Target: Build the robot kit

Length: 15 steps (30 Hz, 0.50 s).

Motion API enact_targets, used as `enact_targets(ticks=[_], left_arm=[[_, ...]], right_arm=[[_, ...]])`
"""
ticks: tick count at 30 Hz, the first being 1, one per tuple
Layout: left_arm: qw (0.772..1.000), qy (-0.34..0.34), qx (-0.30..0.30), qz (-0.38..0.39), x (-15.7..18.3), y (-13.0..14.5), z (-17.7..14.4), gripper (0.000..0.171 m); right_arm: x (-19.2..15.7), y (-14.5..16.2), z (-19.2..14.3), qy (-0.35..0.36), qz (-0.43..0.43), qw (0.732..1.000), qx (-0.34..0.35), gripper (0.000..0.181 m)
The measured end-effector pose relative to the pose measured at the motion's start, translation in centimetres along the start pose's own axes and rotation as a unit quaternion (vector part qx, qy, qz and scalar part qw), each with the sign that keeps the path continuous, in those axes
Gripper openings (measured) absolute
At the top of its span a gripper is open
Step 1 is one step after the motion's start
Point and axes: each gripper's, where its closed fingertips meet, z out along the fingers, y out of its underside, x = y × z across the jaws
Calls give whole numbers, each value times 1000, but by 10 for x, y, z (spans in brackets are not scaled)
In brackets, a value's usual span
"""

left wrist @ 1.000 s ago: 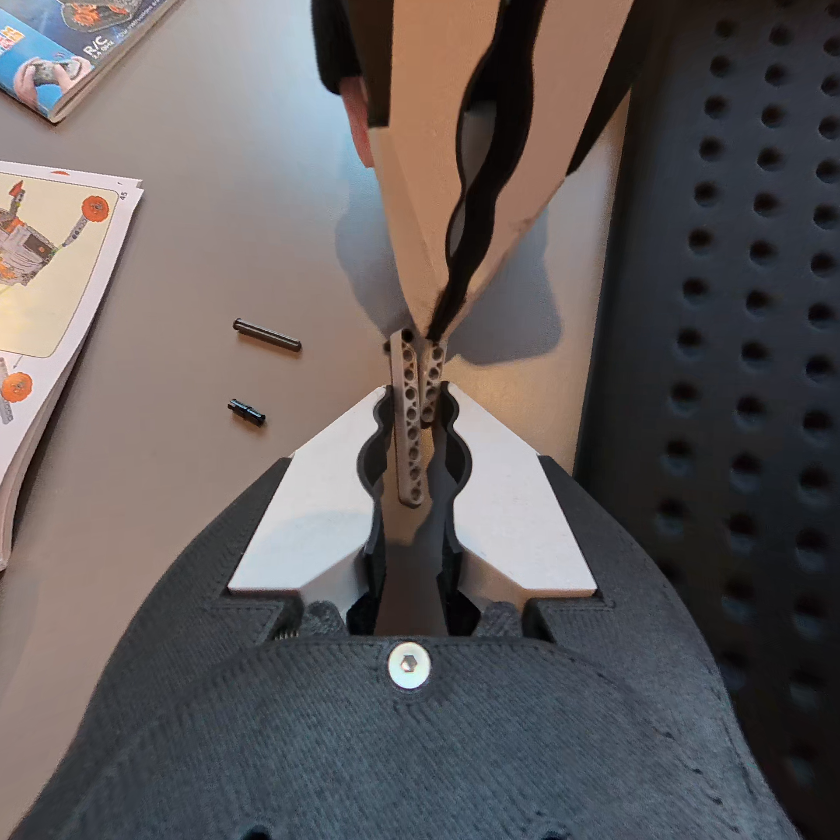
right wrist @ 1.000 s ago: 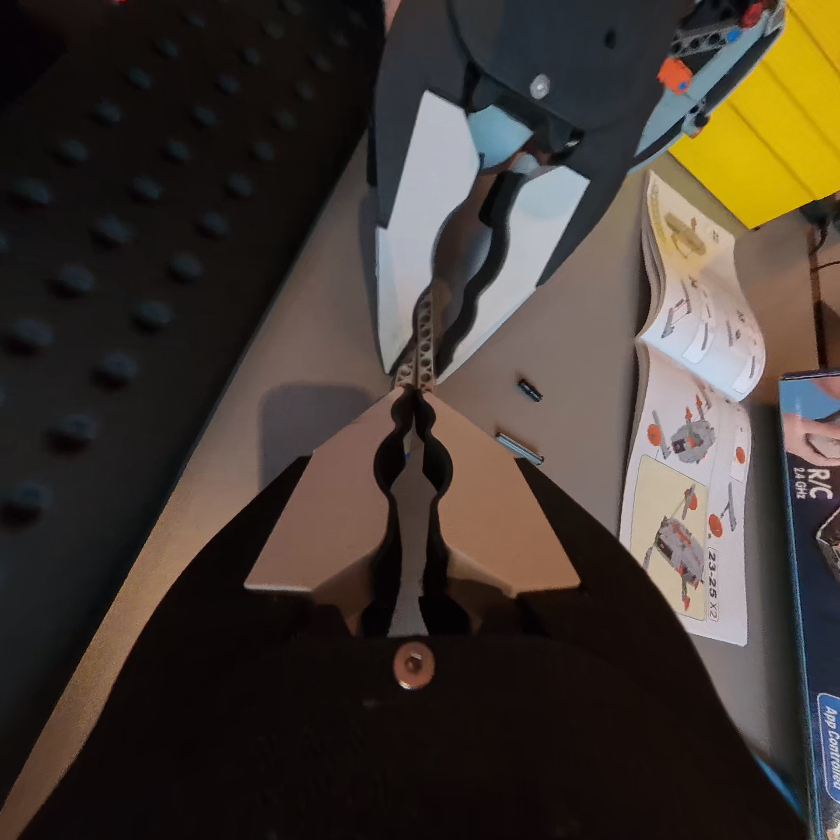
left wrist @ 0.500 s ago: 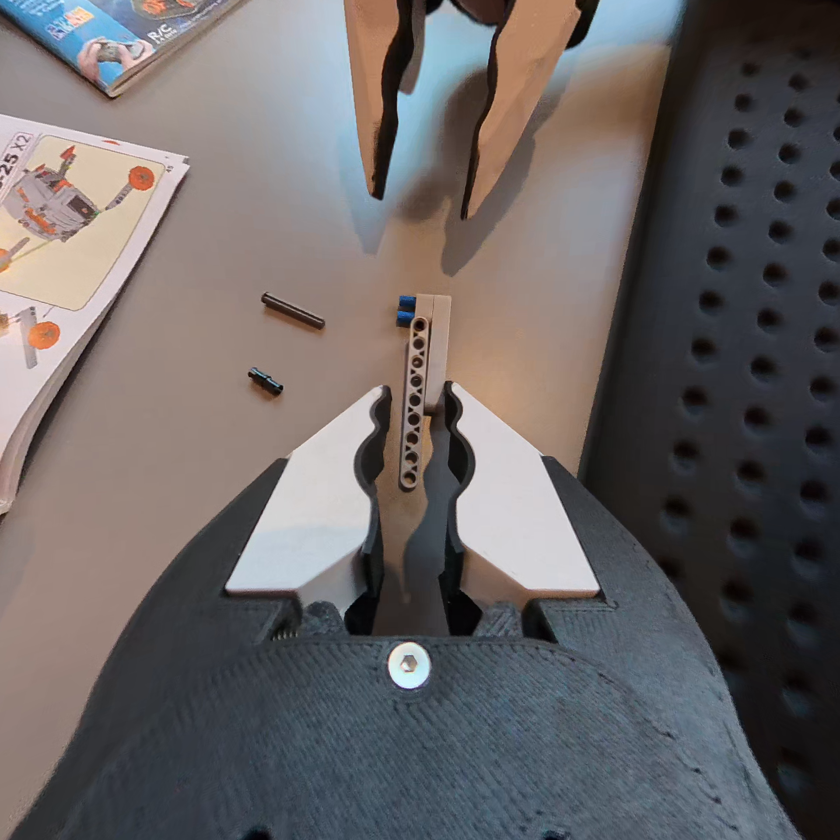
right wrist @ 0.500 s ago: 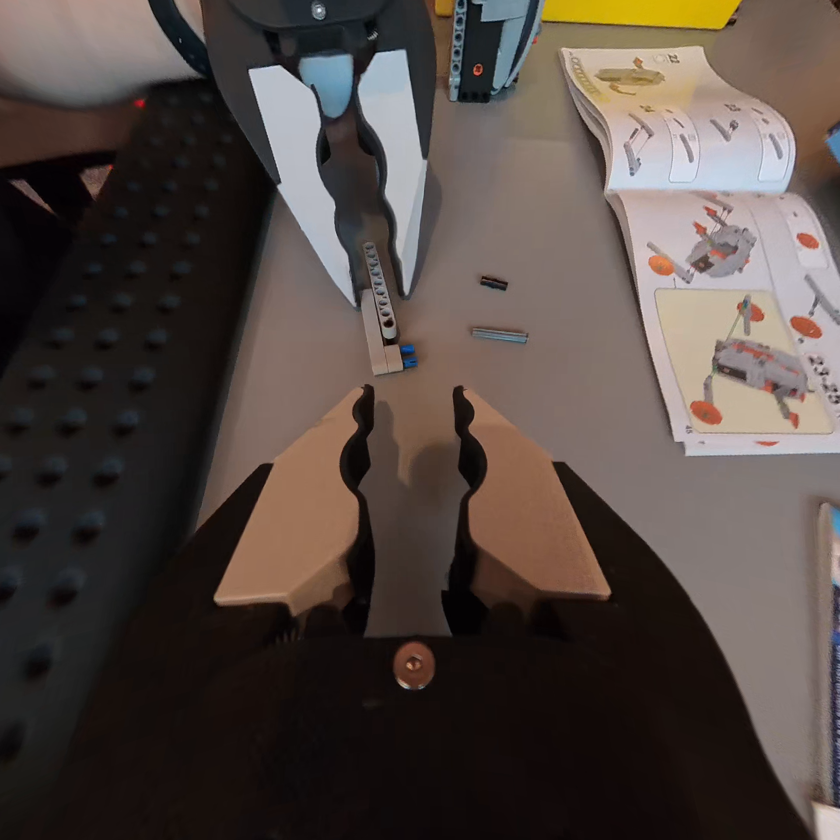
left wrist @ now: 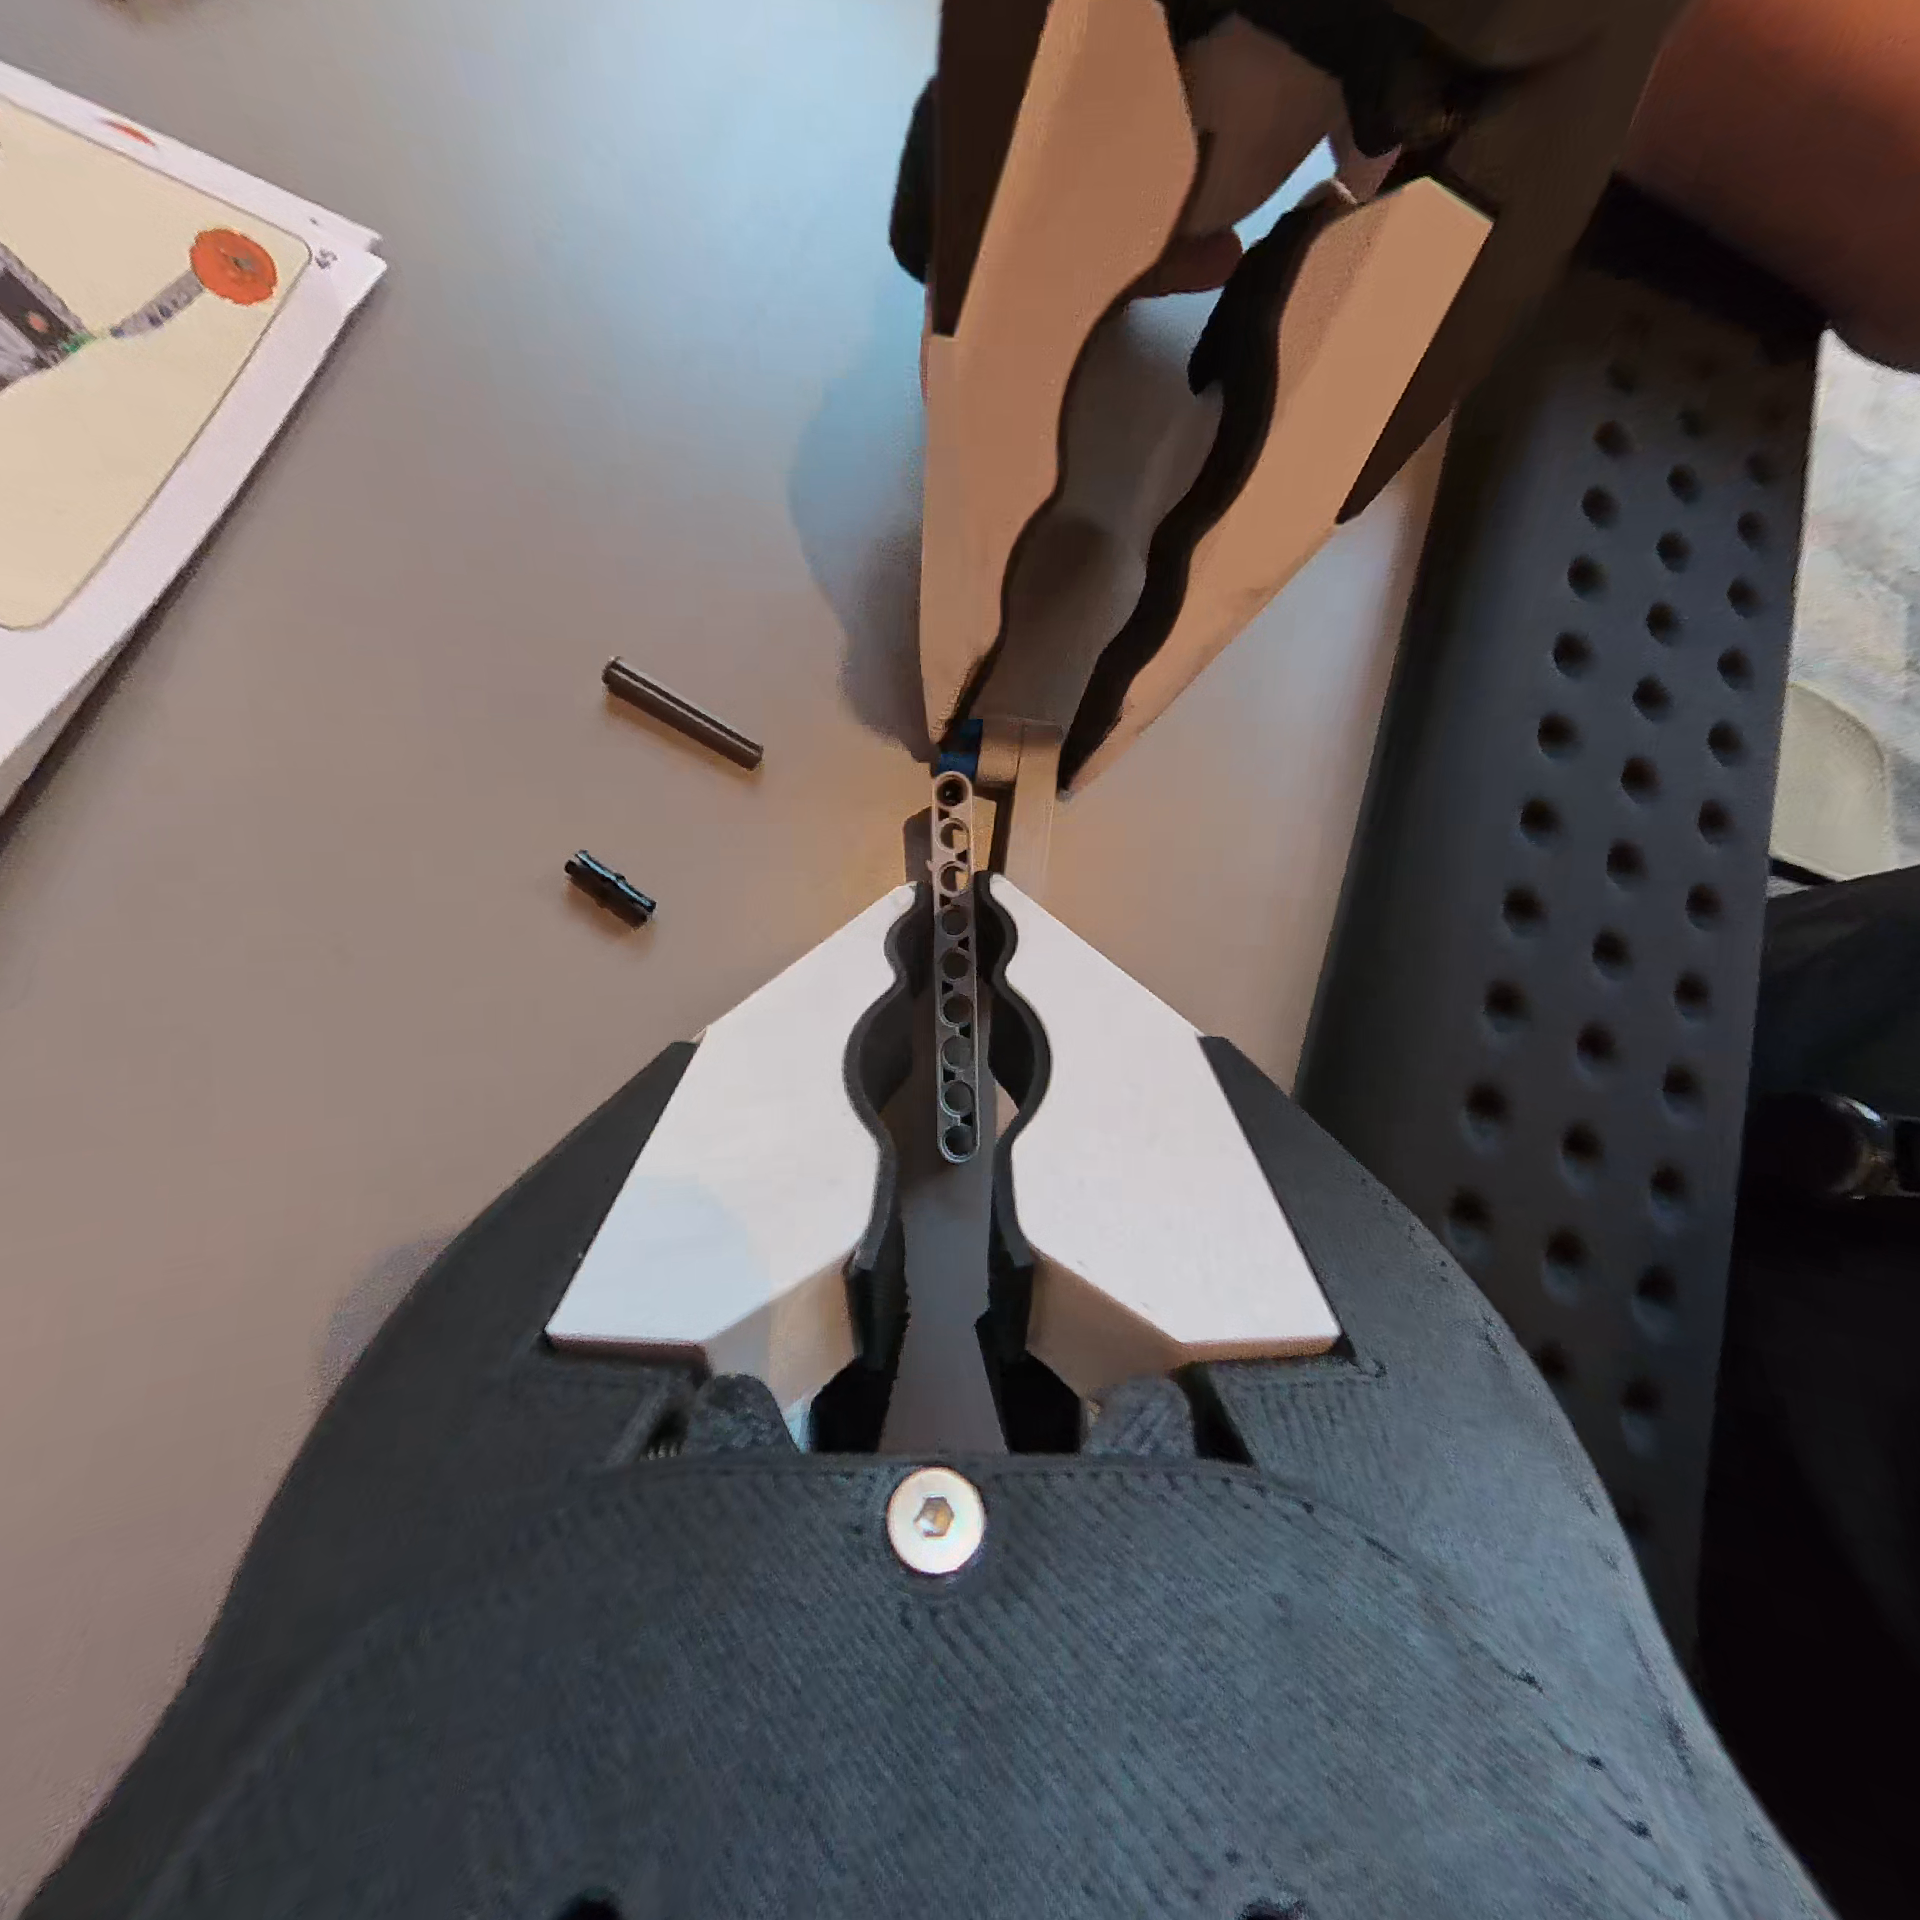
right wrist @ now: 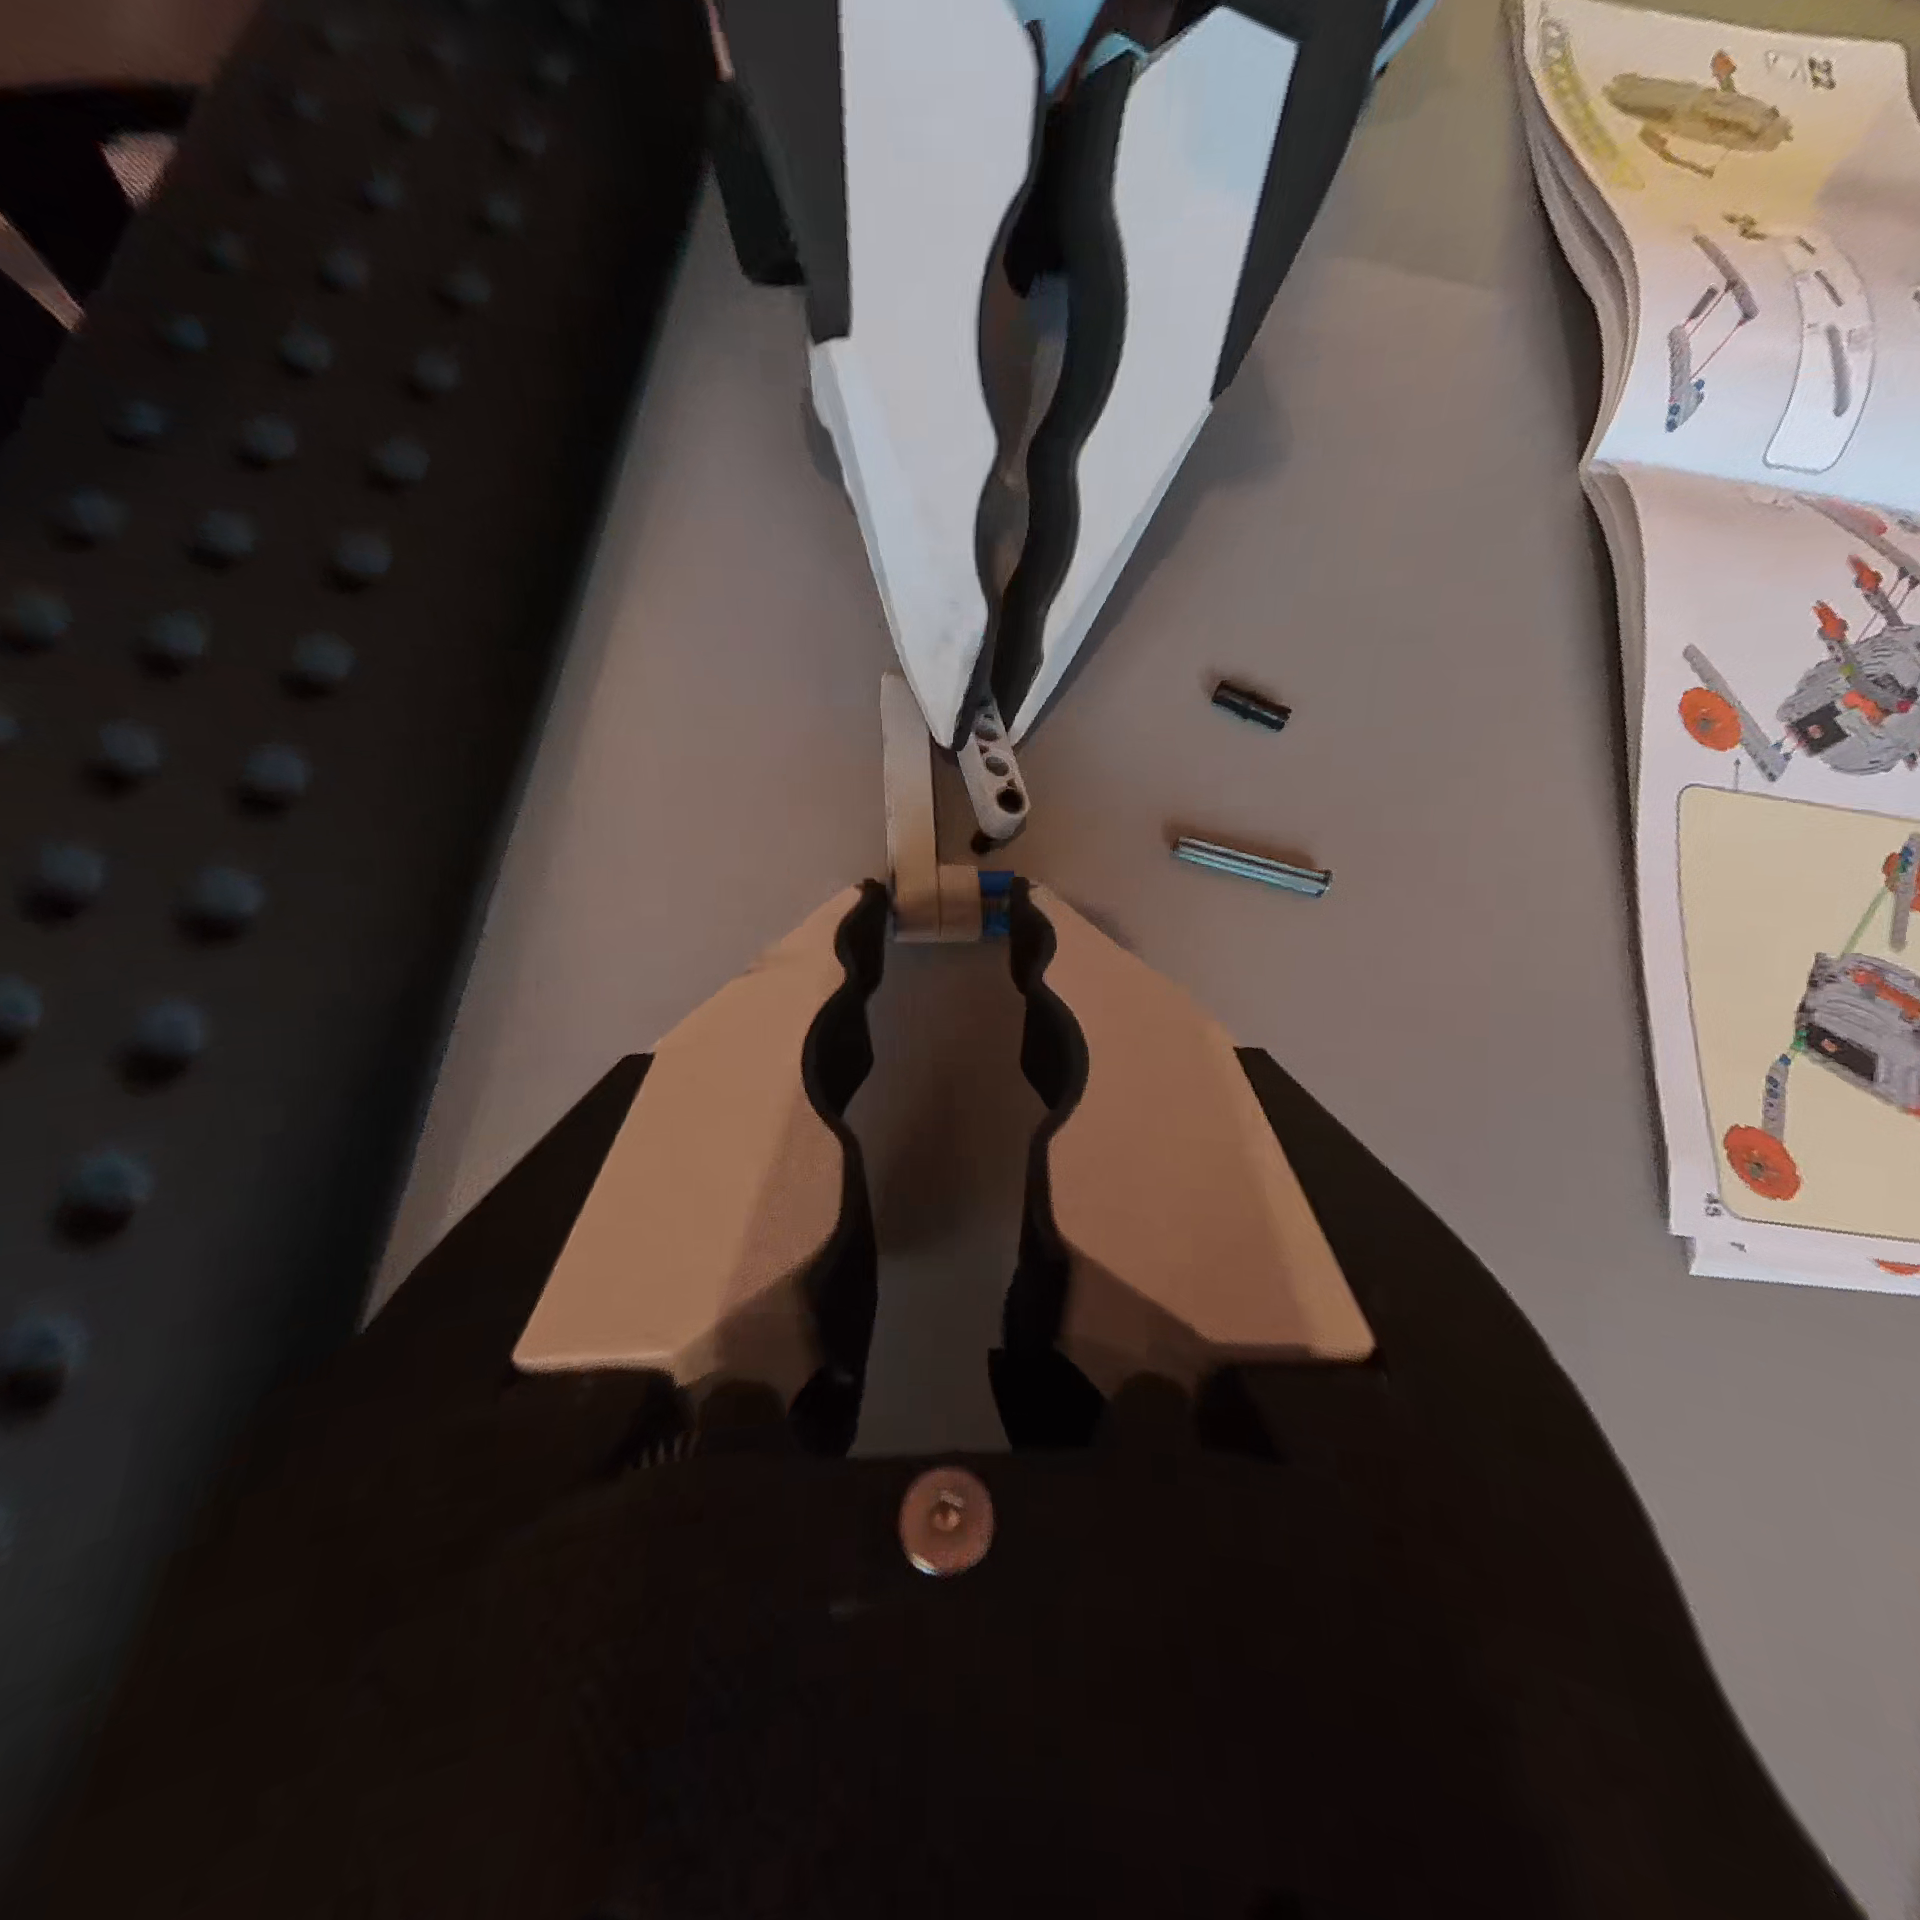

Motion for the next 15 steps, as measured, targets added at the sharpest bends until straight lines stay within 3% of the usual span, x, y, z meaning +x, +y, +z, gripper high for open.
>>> enact_targets(ticks=[10, 15], left_arm=[[996, 46, 21, -68, 1, -4, -15, 6], [982, 117, -7, -147, 8, -4, -15, 6]], right_arm=[[-3, -4, 0, 52, -116, 992, -15, 16], [-1, -5, -2, 31, -62, 998, 14, 29]])
